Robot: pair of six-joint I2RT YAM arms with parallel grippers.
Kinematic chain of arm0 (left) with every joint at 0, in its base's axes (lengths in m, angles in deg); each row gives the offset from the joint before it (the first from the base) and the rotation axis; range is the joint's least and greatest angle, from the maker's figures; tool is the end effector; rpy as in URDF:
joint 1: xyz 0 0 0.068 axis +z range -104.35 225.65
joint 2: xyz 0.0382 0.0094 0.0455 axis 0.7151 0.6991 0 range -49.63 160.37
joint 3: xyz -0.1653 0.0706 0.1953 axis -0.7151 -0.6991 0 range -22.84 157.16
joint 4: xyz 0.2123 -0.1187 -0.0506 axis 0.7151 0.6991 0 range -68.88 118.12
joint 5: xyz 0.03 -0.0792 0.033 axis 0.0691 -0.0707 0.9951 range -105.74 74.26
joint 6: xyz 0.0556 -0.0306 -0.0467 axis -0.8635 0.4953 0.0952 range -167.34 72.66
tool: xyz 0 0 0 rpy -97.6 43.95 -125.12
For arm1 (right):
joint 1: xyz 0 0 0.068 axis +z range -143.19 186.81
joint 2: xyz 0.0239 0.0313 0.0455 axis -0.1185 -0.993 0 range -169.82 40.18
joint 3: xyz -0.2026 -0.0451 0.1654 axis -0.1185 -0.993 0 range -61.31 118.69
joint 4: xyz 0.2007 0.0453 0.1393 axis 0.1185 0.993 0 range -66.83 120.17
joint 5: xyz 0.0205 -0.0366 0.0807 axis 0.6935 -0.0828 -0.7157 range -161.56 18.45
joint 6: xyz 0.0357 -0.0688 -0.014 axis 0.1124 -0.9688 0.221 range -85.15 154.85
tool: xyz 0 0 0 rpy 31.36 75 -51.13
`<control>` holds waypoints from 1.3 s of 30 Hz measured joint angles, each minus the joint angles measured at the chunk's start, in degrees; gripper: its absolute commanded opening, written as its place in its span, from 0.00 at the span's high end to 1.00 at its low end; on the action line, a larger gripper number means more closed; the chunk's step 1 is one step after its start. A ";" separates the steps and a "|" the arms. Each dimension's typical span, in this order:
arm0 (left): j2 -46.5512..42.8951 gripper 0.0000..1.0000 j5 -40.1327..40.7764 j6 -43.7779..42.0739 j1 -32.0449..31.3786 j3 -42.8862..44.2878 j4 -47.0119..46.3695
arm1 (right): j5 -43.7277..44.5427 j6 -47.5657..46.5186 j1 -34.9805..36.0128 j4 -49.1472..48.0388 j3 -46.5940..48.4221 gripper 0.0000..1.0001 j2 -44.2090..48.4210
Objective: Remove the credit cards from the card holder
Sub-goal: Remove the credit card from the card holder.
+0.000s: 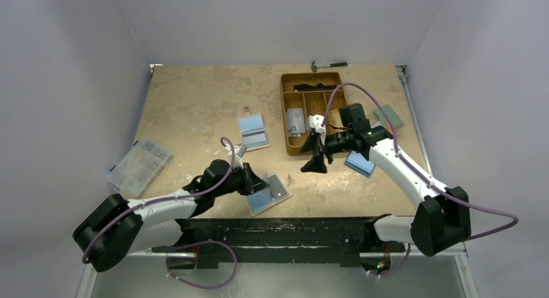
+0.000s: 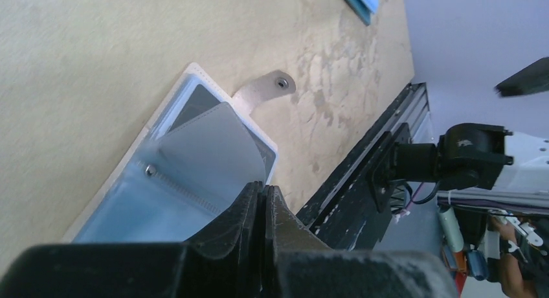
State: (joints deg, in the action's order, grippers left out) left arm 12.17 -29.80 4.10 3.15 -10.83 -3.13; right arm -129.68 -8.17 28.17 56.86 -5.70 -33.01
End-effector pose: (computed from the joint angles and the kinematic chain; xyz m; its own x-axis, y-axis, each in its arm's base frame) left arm 0.1509 -0.1606 0.1415 -0.8370 -0.2619 -0.4805 0.2605 0.5814 -0.7708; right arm 0.2147 0.1456 0.2608 -0.0623 -0.4113 -0.9094 -0.9981 0.0241 0.0575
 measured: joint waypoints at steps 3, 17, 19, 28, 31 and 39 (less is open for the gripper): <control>4.70 1.00 -1.53 0.20 0.00 2.75 -4.50 | -0.55 4.57 0.26 -2.29 -1.05 0.33 -0.96; 6.19 0.94 5.07 4.70 -0.07 -3.58 -10.78 | 2.78 18.05 6.60 -11.28 -2.56 0.43 -8.87; 3.87 0.81 8.02 6.01 -0.07 -6.99 -8.63 | 3.65 18.73 7.69 -11.72 -2.56 0.43 -9.84; -19.32 0.48 18.82 9.46 -0.31 -10.34 11.54 | 6.64 19.91 11.15 -12.52 -2.62 0.45 -11.93; -29.05 0.33 22.32 8.94 -0.31 -9.84 21.38 | 7.63 20.20 12.26 -13.00 -2.67 0.48 -12.00; -45.13 0.01 25.18 7.52 -0.31 -7.13 34.16 | 9.40 21.07 14.58 -14.01 -2.67 0.65 -14.67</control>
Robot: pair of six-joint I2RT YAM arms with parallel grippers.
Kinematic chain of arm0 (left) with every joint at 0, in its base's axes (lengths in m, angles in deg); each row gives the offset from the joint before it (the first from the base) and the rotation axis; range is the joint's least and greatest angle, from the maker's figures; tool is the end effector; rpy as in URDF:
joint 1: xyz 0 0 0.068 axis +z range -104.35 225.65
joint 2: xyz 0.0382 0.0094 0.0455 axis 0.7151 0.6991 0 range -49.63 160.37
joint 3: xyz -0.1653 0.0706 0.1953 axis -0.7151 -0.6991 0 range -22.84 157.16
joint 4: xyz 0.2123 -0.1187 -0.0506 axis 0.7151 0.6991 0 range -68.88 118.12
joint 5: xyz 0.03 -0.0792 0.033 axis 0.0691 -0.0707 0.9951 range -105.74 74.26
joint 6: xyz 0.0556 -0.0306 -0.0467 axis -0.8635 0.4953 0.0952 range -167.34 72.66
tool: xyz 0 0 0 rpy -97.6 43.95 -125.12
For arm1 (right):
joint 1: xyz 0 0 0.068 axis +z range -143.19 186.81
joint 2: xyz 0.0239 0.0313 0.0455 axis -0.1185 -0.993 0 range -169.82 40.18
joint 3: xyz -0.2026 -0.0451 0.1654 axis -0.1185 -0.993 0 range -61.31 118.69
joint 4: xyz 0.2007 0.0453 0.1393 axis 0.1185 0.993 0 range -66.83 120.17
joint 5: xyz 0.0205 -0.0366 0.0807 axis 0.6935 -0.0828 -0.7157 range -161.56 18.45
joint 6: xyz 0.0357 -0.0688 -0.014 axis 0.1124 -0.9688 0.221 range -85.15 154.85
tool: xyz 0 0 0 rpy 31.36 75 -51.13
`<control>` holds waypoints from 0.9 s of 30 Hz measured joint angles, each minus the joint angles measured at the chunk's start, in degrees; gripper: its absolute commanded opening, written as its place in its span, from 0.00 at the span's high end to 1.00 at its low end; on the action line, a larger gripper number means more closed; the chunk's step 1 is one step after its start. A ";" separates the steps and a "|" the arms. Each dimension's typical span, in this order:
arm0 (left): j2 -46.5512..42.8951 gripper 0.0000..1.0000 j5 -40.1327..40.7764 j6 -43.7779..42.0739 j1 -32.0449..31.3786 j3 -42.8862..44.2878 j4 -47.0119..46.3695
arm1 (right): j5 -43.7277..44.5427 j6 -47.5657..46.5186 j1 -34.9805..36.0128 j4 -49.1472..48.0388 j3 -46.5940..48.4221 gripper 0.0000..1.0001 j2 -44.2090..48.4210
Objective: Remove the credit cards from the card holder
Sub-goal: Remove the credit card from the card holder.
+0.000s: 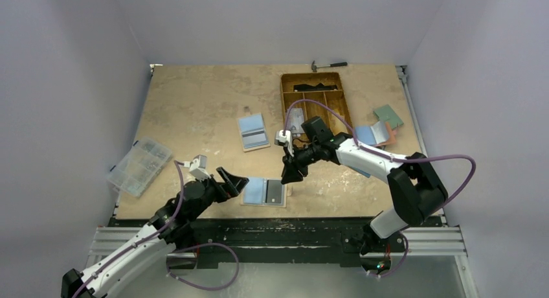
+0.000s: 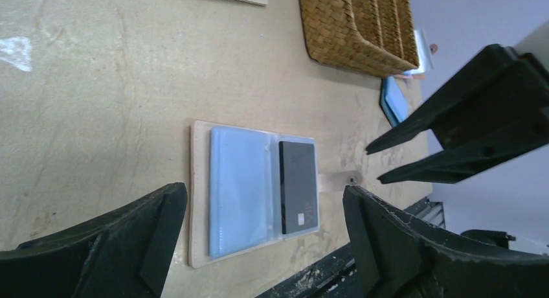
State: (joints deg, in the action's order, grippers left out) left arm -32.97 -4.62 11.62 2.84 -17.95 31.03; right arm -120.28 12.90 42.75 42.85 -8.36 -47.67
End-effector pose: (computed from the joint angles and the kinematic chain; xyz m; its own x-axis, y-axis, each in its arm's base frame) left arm 0.1139 -0.0878 0.1468 -0.5984 -0.5917 -0.5402 0.0437 0.6492 -0.7594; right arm 0.2155 0.2190 0.1901 -0.3353 -0.5478 -0.7665 -0.9329 0.0793 0.3514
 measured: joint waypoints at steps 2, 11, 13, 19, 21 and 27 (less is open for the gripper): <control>-1.05 0.01 -1.33 -0.02 0.00 -0.13 -0.52 | 0.33 0.07 0.20 0.00 0.00 0.67 -0.85; 5.18 0.03 -7.32 0.24 0.00 -1.64 -11.50 | 1.90 2.56 0.44 -0.07 0.00 0.71 -1.77; 6.40 0.04 -7.58 0.50 0.00 -1.79 -13.14 | 2.03 3.45 0.44 -0.20 0.00 0.72 -1.77; 10.16 0.07 -7.91 2.05 0.00 -2.03 -17.51 | 3.06 6.29 0.44 -1.05 0.00 0.73 -2.03; 10.51 0.09 -8.17 2.05 0.00 -2.27 -18.86 | 3.23 6.95 0.44 -1.09 0.07 0.73 -2.71; 11.30 0.13 -9.68 1.95 0.00 -2.93 -21.07 | 4.11 8.17 0.44 -1.01 0.07 0.74 -5.20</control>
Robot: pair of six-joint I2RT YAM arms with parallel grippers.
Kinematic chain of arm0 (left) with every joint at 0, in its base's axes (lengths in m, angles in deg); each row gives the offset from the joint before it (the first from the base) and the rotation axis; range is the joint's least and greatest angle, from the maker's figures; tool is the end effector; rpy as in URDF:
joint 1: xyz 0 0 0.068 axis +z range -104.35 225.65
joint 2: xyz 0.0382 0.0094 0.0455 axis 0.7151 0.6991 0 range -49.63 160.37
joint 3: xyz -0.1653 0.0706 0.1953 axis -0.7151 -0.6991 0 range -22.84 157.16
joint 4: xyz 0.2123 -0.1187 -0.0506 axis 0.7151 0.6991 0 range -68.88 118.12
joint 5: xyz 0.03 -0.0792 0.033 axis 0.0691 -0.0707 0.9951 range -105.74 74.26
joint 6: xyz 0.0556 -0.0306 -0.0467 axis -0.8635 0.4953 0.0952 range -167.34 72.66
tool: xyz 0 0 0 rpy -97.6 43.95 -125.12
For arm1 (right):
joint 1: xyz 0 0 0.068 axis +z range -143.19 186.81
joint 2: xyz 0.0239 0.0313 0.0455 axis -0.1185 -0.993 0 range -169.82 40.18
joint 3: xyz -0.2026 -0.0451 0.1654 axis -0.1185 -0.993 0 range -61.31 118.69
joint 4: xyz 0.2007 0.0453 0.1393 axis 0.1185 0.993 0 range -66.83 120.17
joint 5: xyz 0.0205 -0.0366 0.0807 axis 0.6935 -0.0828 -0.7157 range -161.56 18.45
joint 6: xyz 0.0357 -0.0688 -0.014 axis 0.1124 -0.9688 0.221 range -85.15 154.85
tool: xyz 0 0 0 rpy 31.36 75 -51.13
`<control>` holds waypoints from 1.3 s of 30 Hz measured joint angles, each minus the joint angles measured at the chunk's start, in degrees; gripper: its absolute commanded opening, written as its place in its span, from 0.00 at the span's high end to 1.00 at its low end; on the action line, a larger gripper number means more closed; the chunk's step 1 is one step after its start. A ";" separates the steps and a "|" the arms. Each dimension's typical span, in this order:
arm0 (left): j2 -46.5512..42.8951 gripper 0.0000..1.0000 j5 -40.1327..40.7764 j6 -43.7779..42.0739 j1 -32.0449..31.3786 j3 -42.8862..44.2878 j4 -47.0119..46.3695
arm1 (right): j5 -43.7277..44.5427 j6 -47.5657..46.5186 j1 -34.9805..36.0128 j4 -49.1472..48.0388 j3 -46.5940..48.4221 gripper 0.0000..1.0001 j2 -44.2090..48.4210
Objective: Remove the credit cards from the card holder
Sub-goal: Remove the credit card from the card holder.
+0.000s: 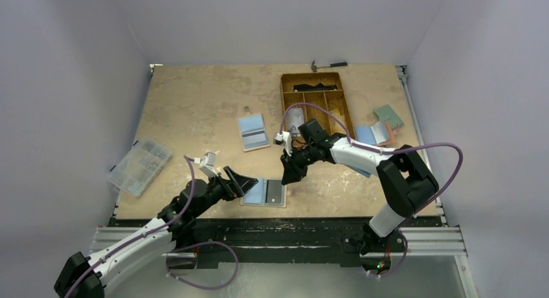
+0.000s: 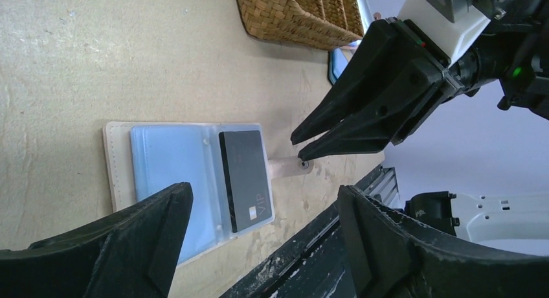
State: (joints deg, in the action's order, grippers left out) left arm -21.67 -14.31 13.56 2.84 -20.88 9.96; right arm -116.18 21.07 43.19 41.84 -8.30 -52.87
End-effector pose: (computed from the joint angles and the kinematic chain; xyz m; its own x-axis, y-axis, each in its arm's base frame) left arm 0.1217 -0.1105 0.1501 -0.6695 -0.5705 -0.4757 0.1574 0.5168 -0.8415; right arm 0.2236 0.2237 0.1624 -0.4976 -0.5773 -0.6474 -0.8592 0.2255 0.4593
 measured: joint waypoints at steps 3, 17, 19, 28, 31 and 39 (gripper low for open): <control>1.29 0.14 -1.16 -0.35 0.00 0.00 -1.27 | 0.44 0.31 0.00 0.04 0.02 0.75 -0.44; 13.46 0.26 -5.84 -2.38 -0.02 0.02 -6.88 | 1.73 0.33 0.00 1.29 1.75 0.85 -2.32; 14.75 0.28 -5.95 -2.99 -0.02 0.13 -7.32 | 1.77 0.07 0.04 1.81 2.47 0.87 -3.34; 20.55 0.38 -6.51 -4.76 -0.09 2.95 -9.64 | 2.05 -1.29 1.44 4.26 3.32 0.98 -4.98; 22.18 0.40 -7.04 -4.98 -0.22 3.28 -11.43 | 2.03 -1.90 2.25 4.85 3.78 1.00 -5.46; 27.87 0.44 -7.78 -4.94 -0.85 3.34 -15.78 | 2.10 -2.80 3.32 6.43 4.92 1.00 -6.97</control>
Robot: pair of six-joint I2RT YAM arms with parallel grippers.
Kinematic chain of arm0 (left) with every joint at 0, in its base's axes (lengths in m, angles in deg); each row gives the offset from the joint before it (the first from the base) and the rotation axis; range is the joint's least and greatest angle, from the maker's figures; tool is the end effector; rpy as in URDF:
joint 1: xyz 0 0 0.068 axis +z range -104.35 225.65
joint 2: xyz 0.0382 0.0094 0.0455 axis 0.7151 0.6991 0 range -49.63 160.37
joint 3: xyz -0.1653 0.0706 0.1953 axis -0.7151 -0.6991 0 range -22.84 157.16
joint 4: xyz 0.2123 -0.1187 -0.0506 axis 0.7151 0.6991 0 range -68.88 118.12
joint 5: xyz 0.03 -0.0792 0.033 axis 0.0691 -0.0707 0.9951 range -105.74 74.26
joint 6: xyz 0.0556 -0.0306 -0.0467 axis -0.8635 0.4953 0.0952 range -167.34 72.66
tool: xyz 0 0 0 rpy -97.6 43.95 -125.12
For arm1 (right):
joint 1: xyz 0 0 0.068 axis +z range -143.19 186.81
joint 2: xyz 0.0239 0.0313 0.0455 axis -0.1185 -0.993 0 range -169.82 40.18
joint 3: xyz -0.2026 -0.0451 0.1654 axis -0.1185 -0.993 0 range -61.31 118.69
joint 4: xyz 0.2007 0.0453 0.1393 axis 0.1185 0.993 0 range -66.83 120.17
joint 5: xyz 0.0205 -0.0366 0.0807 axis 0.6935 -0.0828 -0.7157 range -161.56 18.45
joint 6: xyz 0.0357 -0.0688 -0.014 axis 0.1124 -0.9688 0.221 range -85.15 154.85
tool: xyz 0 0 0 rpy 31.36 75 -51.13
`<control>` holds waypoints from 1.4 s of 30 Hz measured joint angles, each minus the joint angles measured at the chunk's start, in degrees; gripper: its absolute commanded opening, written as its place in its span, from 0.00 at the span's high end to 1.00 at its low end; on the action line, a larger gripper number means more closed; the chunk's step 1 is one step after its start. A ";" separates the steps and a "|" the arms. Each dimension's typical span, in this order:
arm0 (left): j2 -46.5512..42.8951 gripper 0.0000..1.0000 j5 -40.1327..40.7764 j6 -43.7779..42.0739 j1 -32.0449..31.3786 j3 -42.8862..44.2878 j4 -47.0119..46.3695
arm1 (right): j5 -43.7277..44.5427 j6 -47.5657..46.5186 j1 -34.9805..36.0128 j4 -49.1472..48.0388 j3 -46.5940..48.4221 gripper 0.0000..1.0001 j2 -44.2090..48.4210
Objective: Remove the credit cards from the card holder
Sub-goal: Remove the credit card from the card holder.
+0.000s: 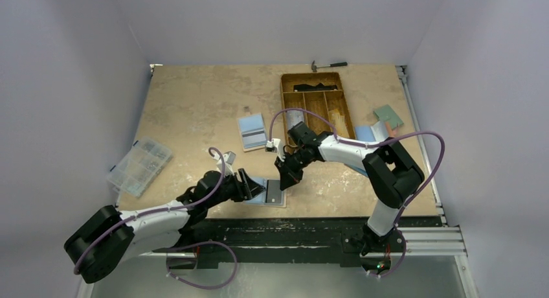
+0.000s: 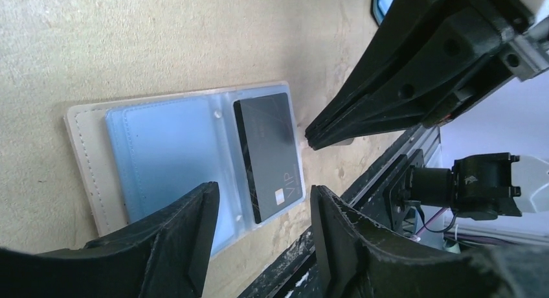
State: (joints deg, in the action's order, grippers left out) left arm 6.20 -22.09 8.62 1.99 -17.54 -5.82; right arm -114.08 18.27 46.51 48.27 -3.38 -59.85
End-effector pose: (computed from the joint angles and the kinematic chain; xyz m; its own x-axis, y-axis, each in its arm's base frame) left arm 0.1385 -0.1425 0.1289 -0.7914 -0.3832 -0.4763 0.1851 0.5924 -0.7841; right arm 0.2204 0.2424 0.1414 -0.4878 -0.6785 -0.5492 -0.8468 0.2149 0.4866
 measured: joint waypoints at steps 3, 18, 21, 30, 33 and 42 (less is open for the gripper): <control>2.89 0.45 -0.52 0.15 -0.31 0.00 -2.29 | 0.04 -0.02 0.00 0.26 0.04 1.00 0.00; 10.75 0.45 -0.74 0.48 -2.14 0.09 -9.88 | 1.92 0.07 0.57 1.03 1.01 1.00 -2.60; 13.14 0.45 -0.76 0.52 -2.25 0.09 -11.61 | 2.45 0.28 0.76 1.01 1.36 1.00 -2.82; 19.26 0.55 -0.74 1.25 -2.45 0.63 -16.94 | 2.10 1.99 0.96 0.66 2.73 1.00 -4.44; 20.61 0.58 -0.68 1.77 -2.49 0.70 -18.14 | 1.27 2.71 1.18 0.68 3.21 1.00 -5.20; 21.88 0.90 0.90 2.64 -2.45 0.44 -18.47 | 0.55 4.39 1.31 2.23 4.79 1.00 -6.60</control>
State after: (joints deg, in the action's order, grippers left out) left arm 28.08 -21.19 11.27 -0.46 -17.10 -24.29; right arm -113.53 22.67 47.82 50.50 1.41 -66.45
